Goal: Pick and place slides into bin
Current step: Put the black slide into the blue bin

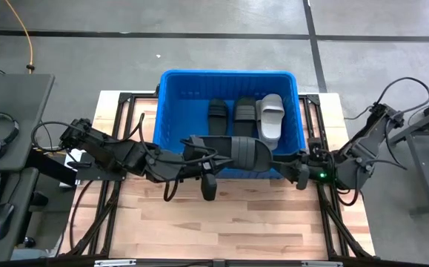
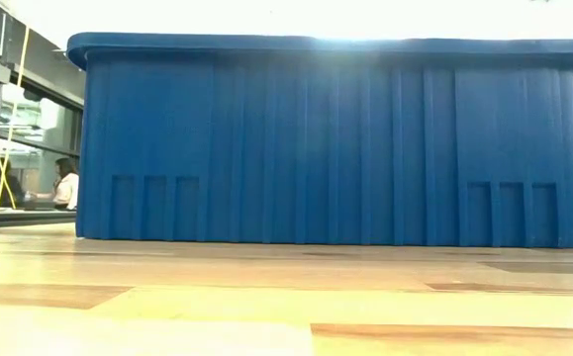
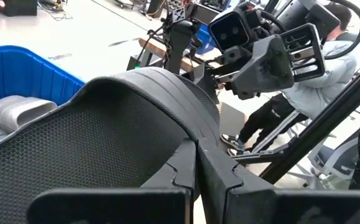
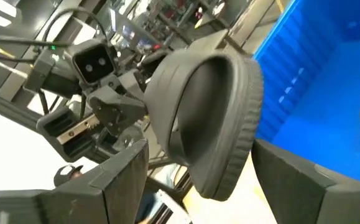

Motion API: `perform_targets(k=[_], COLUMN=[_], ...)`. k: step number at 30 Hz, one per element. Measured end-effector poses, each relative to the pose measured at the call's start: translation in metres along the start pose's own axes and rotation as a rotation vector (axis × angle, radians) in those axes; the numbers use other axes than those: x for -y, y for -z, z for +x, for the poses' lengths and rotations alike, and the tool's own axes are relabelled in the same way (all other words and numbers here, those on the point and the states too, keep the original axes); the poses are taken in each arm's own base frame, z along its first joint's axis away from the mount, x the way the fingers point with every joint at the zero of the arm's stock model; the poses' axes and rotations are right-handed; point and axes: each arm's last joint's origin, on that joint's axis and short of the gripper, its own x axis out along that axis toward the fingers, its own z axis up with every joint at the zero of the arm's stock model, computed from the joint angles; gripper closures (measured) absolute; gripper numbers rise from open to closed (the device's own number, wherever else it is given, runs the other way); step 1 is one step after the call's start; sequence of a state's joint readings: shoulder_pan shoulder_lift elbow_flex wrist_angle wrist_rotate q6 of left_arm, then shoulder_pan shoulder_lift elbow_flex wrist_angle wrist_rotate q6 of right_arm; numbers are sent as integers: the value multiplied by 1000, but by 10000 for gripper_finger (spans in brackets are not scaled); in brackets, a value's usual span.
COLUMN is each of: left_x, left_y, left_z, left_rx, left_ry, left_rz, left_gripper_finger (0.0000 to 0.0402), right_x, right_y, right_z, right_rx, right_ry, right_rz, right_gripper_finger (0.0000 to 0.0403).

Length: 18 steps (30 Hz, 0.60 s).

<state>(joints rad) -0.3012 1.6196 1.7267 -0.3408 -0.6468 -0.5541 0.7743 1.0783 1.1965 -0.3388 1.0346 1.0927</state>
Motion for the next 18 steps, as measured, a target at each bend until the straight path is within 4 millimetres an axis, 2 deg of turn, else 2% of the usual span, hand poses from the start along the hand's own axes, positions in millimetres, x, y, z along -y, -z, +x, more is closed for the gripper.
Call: perform_targets(k=[5, 8, 12, 18], left_x=[0, 0, 0, 0], left_y=[0, 0, 0, 0], left_z=[0, 0, 0, 0], left_rx=[-1, -2, -1, 1], left_ry=[3, 2, 2, 1], left_rz=[9, 11, 26, 30], left_gripper_finger=[401, 401, 401, 401], right_x=[2, 3, 4, 5], right_y=[0, 2, 2, 0], right_z=[10, 18, 22, 21], right_rx=[-52, -69, -58, -26], right_ry=[-10, -3, 10, 24], right_rz=[-1, -9, -37, -80], right_gripper_finger=[135, 154, 209, 324])
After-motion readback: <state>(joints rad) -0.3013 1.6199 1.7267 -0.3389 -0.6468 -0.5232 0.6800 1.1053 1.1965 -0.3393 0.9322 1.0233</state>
